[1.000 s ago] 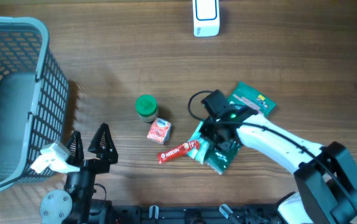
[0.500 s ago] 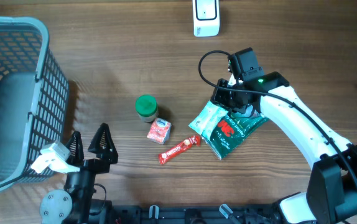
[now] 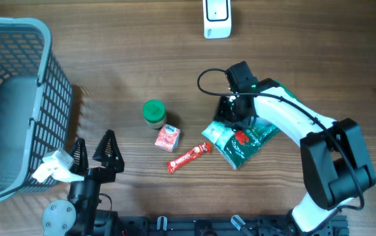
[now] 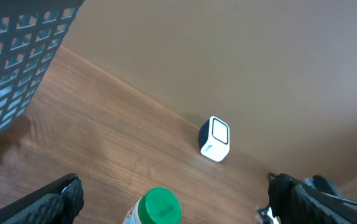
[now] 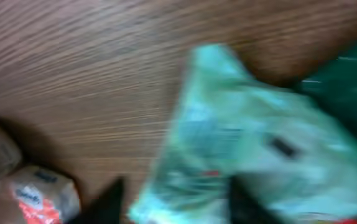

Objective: Scan the item barcode
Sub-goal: 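Grasp the pale green packet with the right gripper and lift, then raise the pale green packet up to the barcode scanner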

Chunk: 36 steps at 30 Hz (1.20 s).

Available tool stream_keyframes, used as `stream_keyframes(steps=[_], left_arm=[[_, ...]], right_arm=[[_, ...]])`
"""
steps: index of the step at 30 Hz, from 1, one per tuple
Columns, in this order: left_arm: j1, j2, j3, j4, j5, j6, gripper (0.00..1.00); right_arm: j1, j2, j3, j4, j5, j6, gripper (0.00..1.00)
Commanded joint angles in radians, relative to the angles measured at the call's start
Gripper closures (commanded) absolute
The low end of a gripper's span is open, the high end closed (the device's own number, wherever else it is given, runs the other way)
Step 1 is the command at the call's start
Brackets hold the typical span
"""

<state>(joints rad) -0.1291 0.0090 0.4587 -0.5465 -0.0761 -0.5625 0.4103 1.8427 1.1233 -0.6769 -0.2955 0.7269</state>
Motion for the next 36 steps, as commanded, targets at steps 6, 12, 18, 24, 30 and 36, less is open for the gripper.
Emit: stream_keyframes(steps=[6,12,18,24,30,36], left_arm=[[-0.005,-0.003,-0.008,0.002,0.012,0.008,0.00],[-0.005,-0.003,-0.007,0.002,0.012,0.008,0.00],[-0.005,-0.003,-0.007,0.002,0.012,0.008,0.00],[-0.005,-0.003,-0.008,0.002,0.012,0.008,0.00],[-0.005,-0.003,-0.008,0.002,0.012,0.008,0.00],[-0.005,-0.003,-0.008,0.002,0.012,0.008,0.00]], right_arm=[[-0.010,-0.079,0.188,-0.223,0.124,-0.148,0.00],[-0.010,-0.211,0.214,-0.415,0.225,0.008,0.00],[-0.023,-0.210,-0.058,-0.263,0.236,0.192,0.32],[-0.045,-0.210,-0.189,-0.061,0.272,0.222,0.50],[-0.074,-0.210,-0.319,0.138,0.318,0.216,0.45],[-0.074,-0.210,-0.416,0.271,0.294,0.215,0.75]])
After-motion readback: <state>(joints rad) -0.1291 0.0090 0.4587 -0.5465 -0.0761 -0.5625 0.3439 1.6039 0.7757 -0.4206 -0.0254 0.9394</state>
